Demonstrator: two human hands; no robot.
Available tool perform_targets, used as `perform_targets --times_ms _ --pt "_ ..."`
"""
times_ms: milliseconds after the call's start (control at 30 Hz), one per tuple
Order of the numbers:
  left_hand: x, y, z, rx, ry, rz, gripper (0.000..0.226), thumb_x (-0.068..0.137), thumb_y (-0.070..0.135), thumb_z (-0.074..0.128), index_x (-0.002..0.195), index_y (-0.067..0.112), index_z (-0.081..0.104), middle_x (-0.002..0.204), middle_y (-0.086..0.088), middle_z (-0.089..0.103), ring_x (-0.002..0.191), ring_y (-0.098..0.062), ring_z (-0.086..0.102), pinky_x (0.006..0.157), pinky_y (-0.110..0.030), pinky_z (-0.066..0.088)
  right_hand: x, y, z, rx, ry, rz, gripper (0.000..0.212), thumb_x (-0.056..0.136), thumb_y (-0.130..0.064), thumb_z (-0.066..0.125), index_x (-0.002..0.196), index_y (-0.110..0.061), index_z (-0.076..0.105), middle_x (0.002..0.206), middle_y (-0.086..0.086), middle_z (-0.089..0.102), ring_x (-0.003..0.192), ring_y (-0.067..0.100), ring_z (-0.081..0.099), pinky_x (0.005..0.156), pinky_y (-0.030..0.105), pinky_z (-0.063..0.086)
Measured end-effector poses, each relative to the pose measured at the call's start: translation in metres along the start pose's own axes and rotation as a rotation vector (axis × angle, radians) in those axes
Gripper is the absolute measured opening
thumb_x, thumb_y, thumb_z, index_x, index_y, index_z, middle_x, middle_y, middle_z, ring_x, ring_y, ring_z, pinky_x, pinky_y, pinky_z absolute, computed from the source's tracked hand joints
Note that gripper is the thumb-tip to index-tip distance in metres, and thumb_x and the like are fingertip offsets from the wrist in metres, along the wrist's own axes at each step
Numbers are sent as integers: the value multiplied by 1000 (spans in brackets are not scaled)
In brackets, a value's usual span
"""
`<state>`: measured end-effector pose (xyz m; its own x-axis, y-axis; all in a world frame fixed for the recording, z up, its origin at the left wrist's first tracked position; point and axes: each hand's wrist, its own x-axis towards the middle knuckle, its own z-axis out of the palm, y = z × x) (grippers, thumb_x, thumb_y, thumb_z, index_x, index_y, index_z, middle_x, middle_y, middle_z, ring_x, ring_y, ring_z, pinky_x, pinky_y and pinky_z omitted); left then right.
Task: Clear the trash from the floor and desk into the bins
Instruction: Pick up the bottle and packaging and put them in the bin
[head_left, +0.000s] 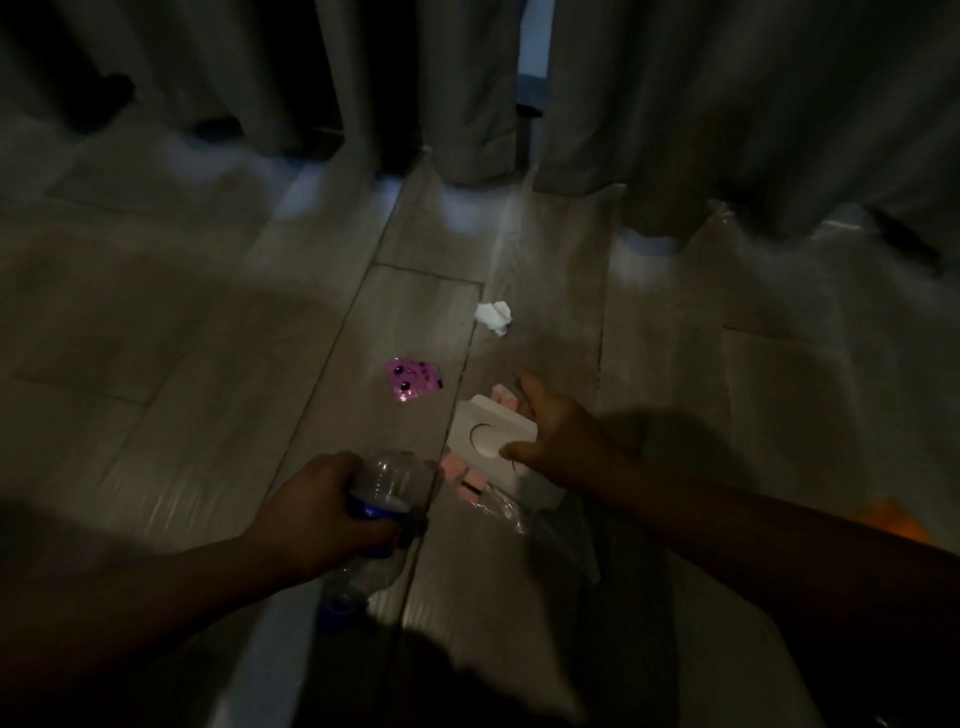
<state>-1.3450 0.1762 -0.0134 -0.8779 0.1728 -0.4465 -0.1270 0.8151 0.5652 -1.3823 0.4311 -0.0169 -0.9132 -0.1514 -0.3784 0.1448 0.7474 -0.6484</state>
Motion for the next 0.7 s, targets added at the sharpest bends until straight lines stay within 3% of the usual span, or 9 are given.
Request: perform_targets --times_ms 67,133,233,367,500,700 --pt "0 -9 -6 -13 19 0 42 59 29 86 92 25 60 86 10 63 70 1 59 55 -9 39 15 -11 3 -25 -23 -58 69 79 -15 73 140 -12 40 130 10 56 118 23 55 96 28 44" --pt "0 -17 -13 -37 38 -13 43 60 30 86 93 28 58 86 13 63 71 1 61 55 -9 40 34 -20 8 -58 -44 -127 47 78 -15 74 121 -8 57 117 11 63 109 22 59 97 36 47" --pt "-1 -24 -19 -67 65 -22 42 60 28 86 91 32 57 85 15 64 69 4 61 54 -7 40 61 -36 16 -122 -47 -173 35 76 -16 74 109 -10 64 109 8 66 102 21 61 89 36 49" --pt "1 -30 -23 -89 70 -22 41 61 26 86 89 32 57 80 16 64 71 15 60 53 -3 42 87 -52 26 -211 32 -269 39 74 -17 74 111 -10 63 111 9 60 102 21 56 76 23 35" --pt "4 -34 -25 -75 59 -33 45 60 35 85 98 29 61 86 14 66 72 5 63 55 -8 43 99 -56 37 -262 14 -237 53 77 -24 72 126 -14 53 124 8 49 112 22 48 90 29 39" --pt "9 -41 -27 -61 62 -50 51 59 37 84 102 25 61 94 7 66 79 -6 64 66 -19 51 105 -57 44 -219 -5 -183 59 77 -20 74 130 -14 49 125 8 50 113 23 49 92 31 41"
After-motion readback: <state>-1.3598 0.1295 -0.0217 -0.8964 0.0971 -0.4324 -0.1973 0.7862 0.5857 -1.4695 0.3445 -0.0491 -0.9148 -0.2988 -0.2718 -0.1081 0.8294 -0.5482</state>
